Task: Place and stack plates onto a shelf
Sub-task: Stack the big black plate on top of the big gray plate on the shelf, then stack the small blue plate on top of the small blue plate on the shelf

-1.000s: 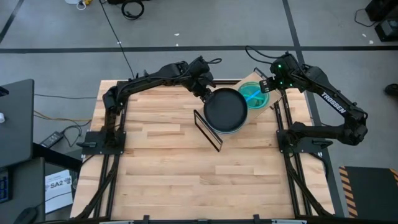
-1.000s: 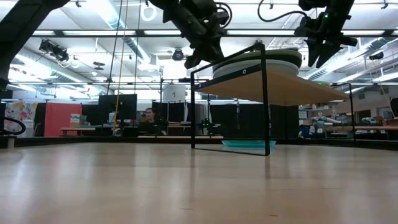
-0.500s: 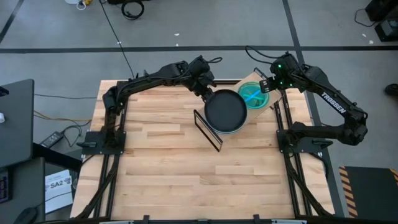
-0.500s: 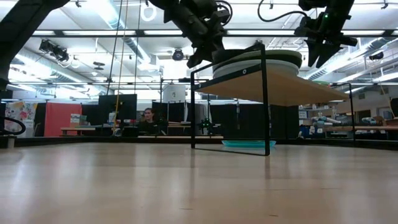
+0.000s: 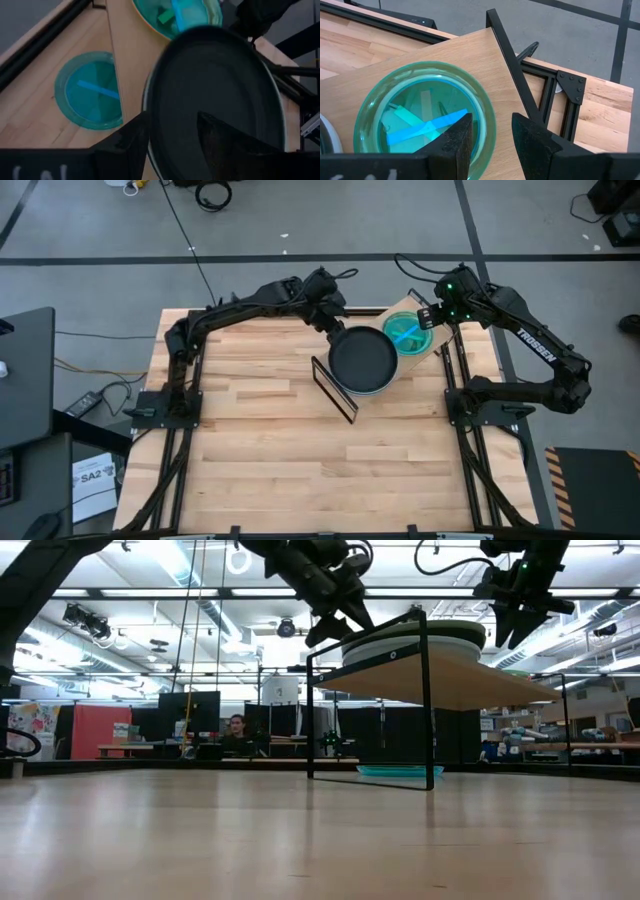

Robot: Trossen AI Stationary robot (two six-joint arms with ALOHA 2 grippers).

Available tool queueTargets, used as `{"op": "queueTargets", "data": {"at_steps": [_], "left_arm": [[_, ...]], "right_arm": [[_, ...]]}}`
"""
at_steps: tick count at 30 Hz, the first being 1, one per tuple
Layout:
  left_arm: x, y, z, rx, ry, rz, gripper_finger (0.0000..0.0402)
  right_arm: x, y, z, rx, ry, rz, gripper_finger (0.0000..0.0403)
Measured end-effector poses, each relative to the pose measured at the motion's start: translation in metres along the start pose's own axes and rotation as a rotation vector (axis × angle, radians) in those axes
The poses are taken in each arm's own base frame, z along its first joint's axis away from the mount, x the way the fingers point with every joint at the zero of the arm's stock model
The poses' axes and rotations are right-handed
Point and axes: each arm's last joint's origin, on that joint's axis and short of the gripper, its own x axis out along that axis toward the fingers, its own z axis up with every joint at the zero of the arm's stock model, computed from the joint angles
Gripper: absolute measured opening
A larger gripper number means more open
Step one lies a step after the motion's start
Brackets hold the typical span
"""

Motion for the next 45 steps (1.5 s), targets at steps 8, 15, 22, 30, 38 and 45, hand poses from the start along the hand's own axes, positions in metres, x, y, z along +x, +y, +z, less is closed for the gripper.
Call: {"op": "queueTargets", "data": {"at_steps": [8, 15, 22, 30, 38, 45], "left_arm": [[-0.006, 0.017, 0.007, -0.038, -0.036, 0.018, 0.0174], [-0.013, 0.038, 0.012, -0.075, -0.053, 0.038, 0.0174], [-0.023, 0.062, 0.016, -0.106, -0.077, 0.076, 0.0174], [-0.033, 0.086, 0.020, -0.145, -0.100, 0.114, 0.0174], [-0.040, 0.101, 0.021, -0.147, -0.112, 0.139, 0.0174], [-0.040, 0.103, 0.022, -0.107, -0.118, 0.201, 0.0174]], "right_arm": [[0.000, 0.000, 0.000, 0.000, 0.000, 0.000, 0.0143], [0.000, 0.000, 0.000, 0.000, 0.000, 0.000, 0.0143], [0.000, 0.000, 0.000, 0.000, 0.000, 0.000, 0.0143], [0.000, 0.000, 0.000, 0.000, 0.000, 0.000, 0.0143], [0.000, 0.000, 0.000, 0.000, 0.000, 0.000, 0.0143], [0.000, 0.000, 0.000, 0.000, 0.000, 0.000, 0.0143]]}}
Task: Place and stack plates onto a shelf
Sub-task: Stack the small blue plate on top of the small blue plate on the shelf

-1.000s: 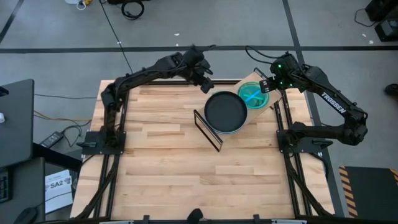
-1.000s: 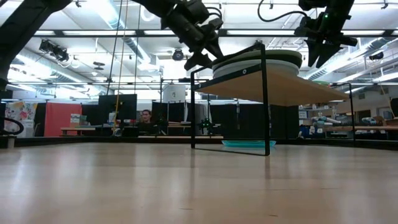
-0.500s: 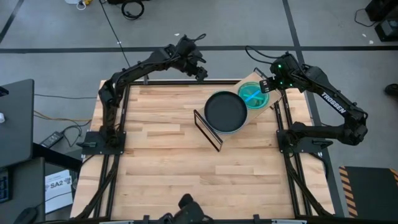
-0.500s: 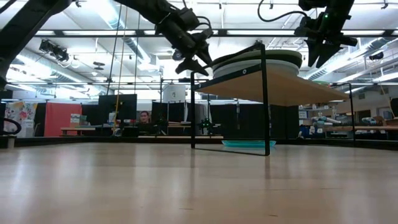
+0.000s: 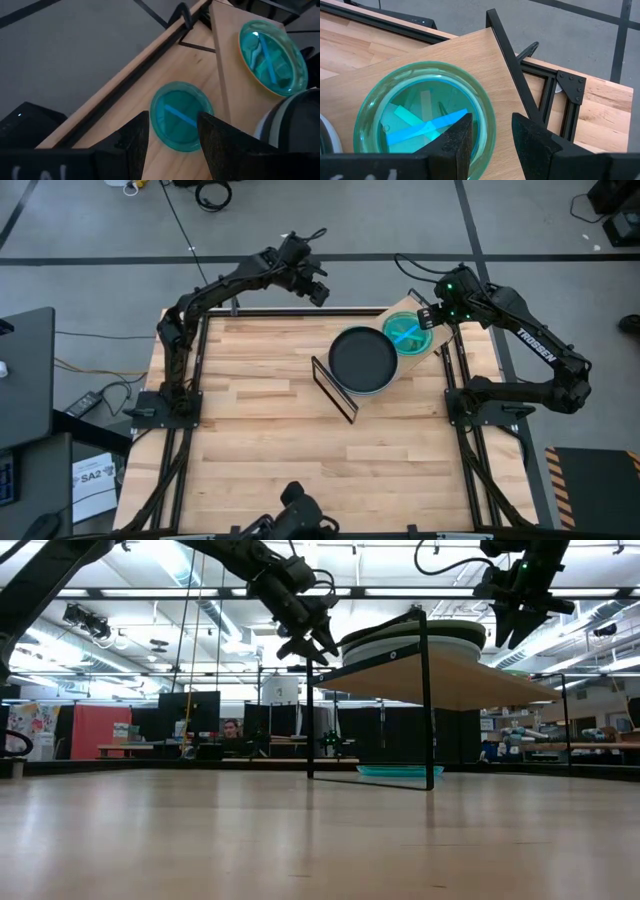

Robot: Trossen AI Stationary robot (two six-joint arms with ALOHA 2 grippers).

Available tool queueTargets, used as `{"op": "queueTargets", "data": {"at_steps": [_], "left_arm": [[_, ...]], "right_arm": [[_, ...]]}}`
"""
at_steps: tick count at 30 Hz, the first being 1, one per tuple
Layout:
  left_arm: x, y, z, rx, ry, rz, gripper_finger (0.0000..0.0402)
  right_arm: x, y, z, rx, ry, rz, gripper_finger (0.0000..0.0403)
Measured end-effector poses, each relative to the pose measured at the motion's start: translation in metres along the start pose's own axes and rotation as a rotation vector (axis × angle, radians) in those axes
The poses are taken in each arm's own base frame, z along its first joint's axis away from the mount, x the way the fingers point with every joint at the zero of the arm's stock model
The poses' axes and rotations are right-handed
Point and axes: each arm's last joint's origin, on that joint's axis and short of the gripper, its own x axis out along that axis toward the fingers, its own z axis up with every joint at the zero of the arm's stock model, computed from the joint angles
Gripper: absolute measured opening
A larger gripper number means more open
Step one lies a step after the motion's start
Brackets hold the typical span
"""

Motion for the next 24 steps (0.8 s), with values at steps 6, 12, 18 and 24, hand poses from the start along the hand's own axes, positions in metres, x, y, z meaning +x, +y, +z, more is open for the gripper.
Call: {"op": "queueTargets", "data": {"at_steps": [6, 12, 18, 24], "left_arm": [[0.016, 0.009, -0.006, -0.004, 0.050, 0.010, 0.0174], [0.044, 0.022, -0.016, -0.030, 0.108, 0.014, 0.0174], [0.073, 0.032, -0.030, -0.044, 0.175, 0.012, 0.0174], [0.099, 0.041, -0.045, -0.067, 0.245, -0.018, 0.0174]], "right_arm": [[0.000, 0.000, 0.000, 0.000, 0.000, 0.000, 0.0143], [0.000, 0.000, 0.000, 0.000, 0.000, 0.000, 0.0143], [0.000, 0.000, 0.000, 0.000, 0.000, 0.000, 0.0143], [0.000, 0.000, 0.000, 0.000, 0.000, 0.000, 0.0143]]}}
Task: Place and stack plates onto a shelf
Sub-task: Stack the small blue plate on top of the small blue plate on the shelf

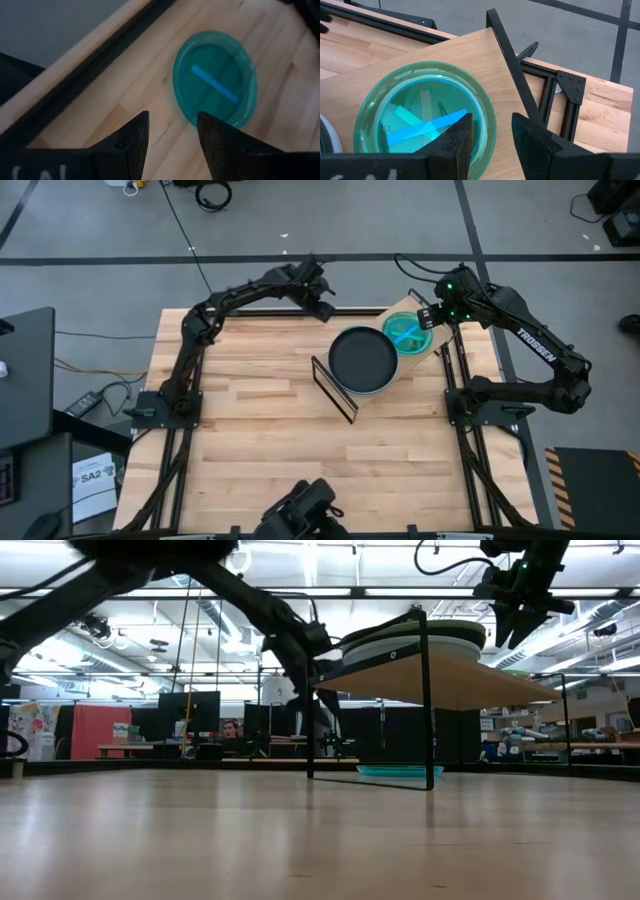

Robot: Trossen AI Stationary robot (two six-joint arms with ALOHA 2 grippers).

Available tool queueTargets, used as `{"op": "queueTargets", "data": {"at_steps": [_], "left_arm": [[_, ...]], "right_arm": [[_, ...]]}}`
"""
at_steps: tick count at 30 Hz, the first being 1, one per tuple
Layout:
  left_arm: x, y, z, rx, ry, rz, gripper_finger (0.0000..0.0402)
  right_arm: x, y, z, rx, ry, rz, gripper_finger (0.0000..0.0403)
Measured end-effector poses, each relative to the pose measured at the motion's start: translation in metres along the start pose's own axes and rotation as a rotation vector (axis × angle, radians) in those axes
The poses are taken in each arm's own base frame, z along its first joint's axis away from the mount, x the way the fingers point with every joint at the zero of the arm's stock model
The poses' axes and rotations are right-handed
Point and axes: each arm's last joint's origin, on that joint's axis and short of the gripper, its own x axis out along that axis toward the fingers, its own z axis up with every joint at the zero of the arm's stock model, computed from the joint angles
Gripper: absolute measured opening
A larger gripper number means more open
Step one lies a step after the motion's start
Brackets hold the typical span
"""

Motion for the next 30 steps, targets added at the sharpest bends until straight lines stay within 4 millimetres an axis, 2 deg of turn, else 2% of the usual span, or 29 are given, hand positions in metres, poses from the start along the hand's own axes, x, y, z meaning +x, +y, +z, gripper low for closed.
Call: {"op": "queueTargets", "data": {"at_steps": [8, 18, 28, 30], "left_arm": [[0.028, 0.009, -0.006, -0.008, 0.038, -0.036, 0.0174], [0.061, 0.011, -0.015, 0.001, 0.058, -0.061, 0.0174], [0.066, -0.004, -0.015, 0.040, 0.032, -0.083, 0.0174], [0.072, -0.008, -0.016, 0.050, 0.030, -0.093, 0.0174]], "right_arm": [[0.000, 0.000, 0.000, 0.000, 0.000, 0.000, 0.0143], [0.000, 0.000, 0.000, 0.000, -0.003, -0.006, 0.0143], [0.000, 0.000, 0.000, 0.000, -0.004, -0.009, 0.0143], [0.000, 0.000, 0.000, 0.000, -0.004, -0.009, 0.0143]]}}
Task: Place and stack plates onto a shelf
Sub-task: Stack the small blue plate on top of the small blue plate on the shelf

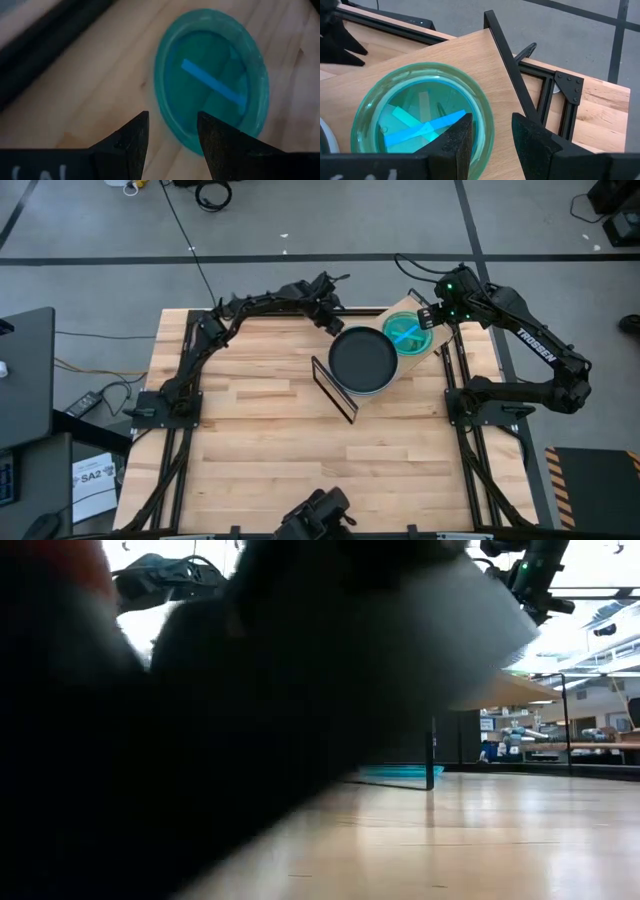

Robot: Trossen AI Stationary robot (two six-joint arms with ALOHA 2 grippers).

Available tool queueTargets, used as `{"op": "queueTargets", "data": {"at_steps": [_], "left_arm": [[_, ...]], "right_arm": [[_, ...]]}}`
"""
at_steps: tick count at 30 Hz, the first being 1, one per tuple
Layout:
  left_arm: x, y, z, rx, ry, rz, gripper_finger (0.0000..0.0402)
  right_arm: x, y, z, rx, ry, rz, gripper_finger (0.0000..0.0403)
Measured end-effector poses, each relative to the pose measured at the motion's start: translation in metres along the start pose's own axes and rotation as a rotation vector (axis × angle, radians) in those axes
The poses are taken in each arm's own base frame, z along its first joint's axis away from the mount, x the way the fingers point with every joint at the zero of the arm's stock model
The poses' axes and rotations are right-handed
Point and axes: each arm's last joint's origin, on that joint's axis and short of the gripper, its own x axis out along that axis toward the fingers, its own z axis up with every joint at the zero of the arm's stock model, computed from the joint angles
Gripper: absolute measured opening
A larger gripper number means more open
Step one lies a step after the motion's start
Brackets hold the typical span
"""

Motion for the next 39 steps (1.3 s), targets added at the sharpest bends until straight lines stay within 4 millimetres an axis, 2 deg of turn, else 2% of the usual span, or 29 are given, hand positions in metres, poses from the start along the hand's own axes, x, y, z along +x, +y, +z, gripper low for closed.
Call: {"op": "queueTargets", "data": {"at_steps": [5, 39], "left_arm": [[0.0119, -0.0017, -0.0042, -0.015, 0.013, -0.030, 0.0174], [0.0119, -0.0018, -0.0023, -0.072, -0.012, 0.013, 0.0172]], "right_arm": [[0.0000, 0.0000, 0.0000, 0.000, 0.000, 0.000, 0.0143], [0.0000, 0.0000, 0.0000, 0.000, 0.000, 0.001, 0.0143]]}}
